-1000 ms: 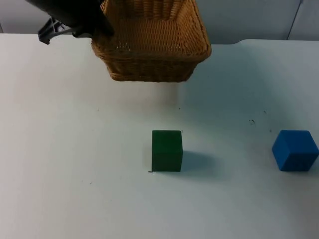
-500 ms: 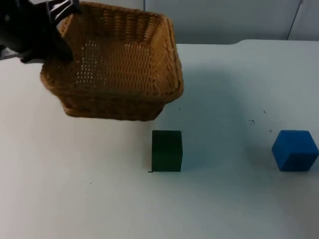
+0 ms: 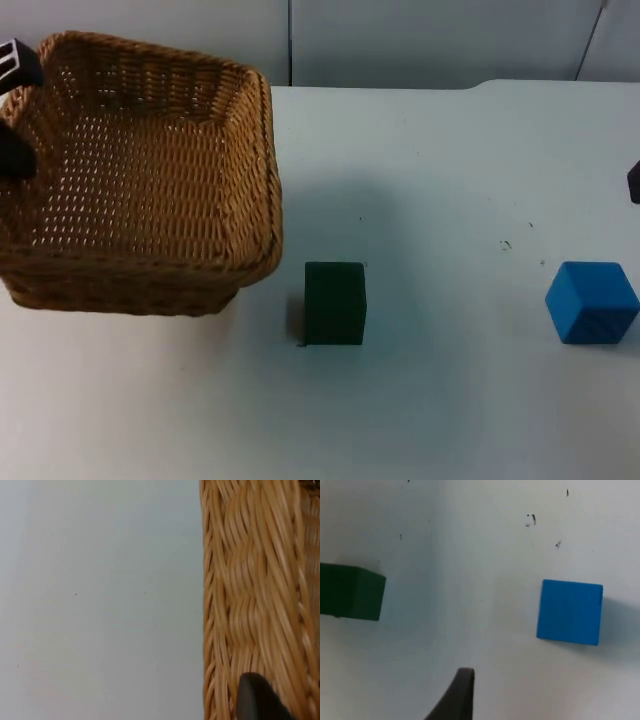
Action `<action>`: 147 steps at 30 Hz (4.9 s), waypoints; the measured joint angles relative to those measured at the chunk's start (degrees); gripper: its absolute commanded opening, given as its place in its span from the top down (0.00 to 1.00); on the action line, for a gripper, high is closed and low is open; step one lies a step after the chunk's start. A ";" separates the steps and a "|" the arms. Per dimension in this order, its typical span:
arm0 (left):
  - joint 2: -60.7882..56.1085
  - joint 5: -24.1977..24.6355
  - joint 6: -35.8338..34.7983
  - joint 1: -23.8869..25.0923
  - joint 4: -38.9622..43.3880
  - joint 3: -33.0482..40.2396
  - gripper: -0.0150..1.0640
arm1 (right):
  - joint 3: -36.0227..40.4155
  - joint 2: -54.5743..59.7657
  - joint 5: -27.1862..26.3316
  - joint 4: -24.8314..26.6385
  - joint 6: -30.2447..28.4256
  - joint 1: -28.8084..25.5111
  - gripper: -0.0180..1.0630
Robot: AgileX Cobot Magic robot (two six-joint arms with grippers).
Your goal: Pick up the basket with the left hand and place the blue cube into the basket with the right hand.
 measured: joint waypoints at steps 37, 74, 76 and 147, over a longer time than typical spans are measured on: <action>-0.79 0.54 2.43 0.34 -1.09 1.54 0.99 | -1.29 26.66 -14.70 -7.28 7.67 0.00 0.11; -0.79 0.65 3.68 0.34 -1.09 1.54 0.99 | -6.80 36.44 -19.29 -14.61 19.75 5.54 0.72; -0.79 0.65 3.80 0.34 -1.09 1.54 0.99 | -6.80 36.44 -19.29 -14.97 19.88 5.54 0.84; -0.79 1.95 3.80 0.34 -5.15 1.54 0.99 | -47.26 44.70 -14.59 -16.10 14.54 36.79 0.99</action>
